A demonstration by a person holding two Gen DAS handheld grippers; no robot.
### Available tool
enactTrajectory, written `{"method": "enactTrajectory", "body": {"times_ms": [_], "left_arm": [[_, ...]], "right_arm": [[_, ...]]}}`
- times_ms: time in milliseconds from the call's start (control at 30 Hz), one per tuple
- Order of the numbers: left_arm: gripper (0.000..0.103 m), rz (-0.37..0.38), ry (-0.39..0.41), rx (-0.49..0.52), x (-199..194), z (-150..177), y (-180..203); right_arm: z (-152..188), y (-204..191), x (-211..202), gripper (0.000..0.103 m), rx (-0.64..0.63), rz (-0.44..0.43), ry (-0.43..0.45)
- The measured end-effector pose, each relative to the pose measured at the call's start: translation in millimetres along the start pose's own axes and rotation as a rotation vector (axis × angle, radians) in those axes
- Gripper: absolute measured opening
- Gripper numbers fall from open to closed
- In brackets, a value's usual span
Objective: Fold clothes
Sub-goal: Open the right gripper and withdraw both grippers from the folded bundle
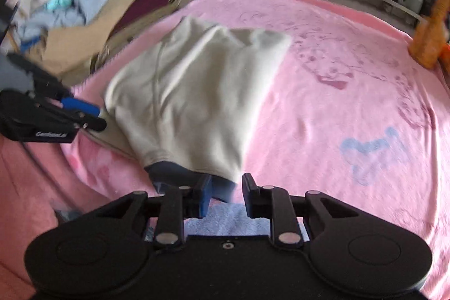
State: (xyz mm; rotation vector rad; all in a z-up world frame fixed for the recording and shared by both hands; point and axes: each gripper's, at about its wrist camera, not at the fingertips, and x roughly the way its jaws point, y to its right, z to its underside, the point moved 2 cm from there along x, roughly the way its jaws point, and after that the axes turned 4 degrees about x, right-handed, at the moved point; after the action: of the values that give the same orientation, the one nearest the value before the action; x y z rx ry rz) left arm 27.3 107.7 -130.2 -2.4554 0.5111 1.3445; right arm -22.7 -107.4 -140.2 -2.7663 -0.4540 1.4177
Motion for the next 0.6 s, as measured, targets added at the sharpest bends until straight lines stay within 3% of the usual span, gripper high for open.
{"method": "enactTrajectory", "body": {"times_ms": [100, 200, 333, 467, 600], "left_arm": [[0.019, 0.008, 0.103, -0.064, -19.2, -17.2, -11.0], [0.02, -0.002, 0.147, -0.089, -20.8, -39.3, -14.9], [0.028, -0.023, 0.137, -0.131, -5.0, -70.2, -31.0], [0.035, 0.046, 0.149, -0.269, 11.3, -99.6, -65.3], [0.036, 0.101, 0.134, -0.405, 40.3, -126.3, -95.8]], "right_arm": [[-17.0, 18.6, -7.5, 0.022, 0.089, -0.006, 0.067], [-41.7, 38.5, -2.1, 0.022, 0.196, -0.031, 0.097], [-70.4, 58.2, 12.0, 0.029, 0.342, -0.084, 0.063], [-99.1, 69.1, 18.2, 0.045, 0.451, -0.144, 0.025], [-126.6, 77.5, 28.6, 0.046, 0.512, -0.157, 0.033]]}}
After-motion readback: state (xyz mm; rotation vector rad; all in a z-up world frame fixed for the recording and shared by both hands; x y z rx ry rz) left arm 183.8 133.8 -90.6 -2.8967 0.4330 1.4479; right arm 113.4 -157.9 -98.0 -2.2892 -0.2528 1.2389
